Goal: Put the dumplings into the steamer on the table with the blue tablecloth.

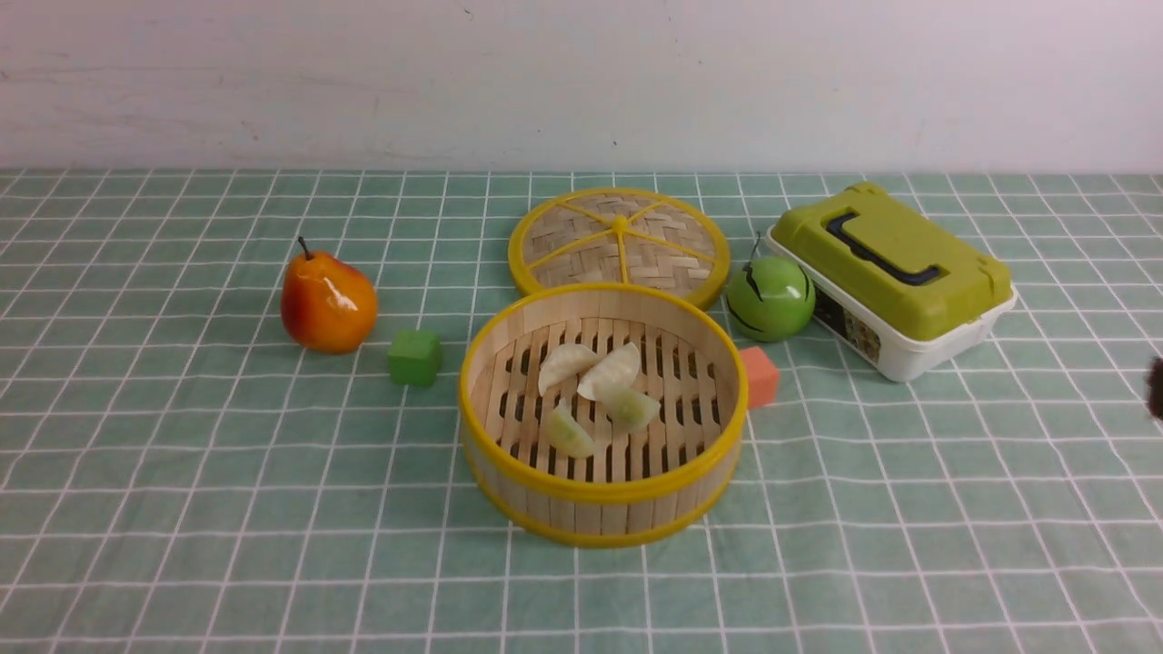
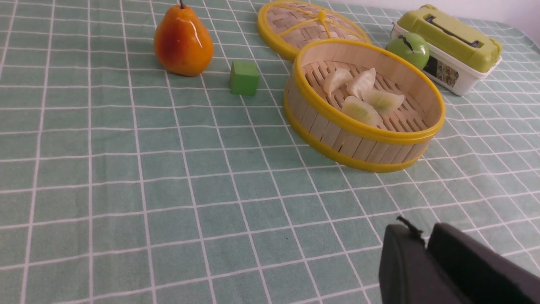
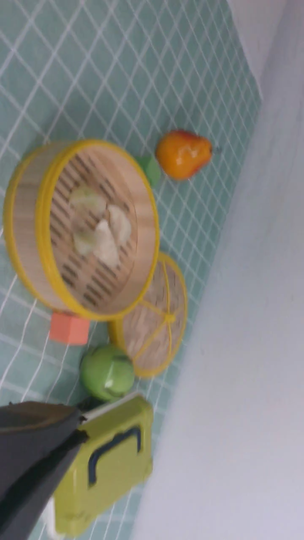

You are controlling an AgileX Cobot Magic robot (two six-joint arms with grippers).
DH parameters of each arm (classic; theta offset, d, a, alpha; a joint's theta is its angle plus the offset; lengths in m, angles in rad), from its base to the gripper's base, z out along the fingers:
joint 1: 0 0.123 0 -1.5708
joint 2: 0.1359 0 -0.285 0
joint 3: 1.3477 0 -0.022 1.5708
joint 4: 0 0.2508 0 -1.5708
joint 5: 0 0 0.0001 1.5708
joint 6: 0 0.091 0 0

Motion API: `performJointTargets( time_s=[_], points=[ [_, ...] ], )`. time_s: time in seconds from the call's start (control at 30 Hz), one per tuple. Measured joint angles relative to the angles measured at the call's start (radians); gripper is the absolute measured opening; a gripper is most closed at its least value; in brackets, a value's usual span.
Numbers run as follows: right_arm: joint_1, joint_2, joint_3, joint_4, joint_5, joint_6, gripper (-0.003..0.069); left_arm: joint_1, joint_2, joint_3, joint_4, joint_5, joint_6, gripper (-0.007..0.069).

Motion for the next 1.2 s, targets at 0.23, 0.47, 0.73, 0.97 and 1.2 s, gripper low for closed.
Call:
performJointTargets(
  time_s=[0.23,0.47,0.73,0.97,1.2],
  points=[
    [-0.362,-0.394,0.327,-0.079,0.016,0.130,-0.0022,0.000,0.000,0.000,0.001,0.000,0.000,0.0086],
    [-0.452,-0.471,0.481,-0.086,0.089,0.231,-0.0022,0.000,0.000,0.000,0.001,0.001,0.000,0.0092],
    [-0.392,-0.472,0.498,-0.123,0.129,0.238,-0.0022,0.000,0.000,0.000,0.001,0.001,0.000,0.0102],
    [-0.383,-0.472,0.491,-0.128,0.162,0.260,-0.0022,0.000,0.000,0.000,0.001,0.001,0.000,0.0111],
    [-0.383,-0.472,0.490,-0.128,0.163,0.260,-0.0018,0.000,0.000,0.000,0.001,0.001,0.000,0.0116]
  ],
)
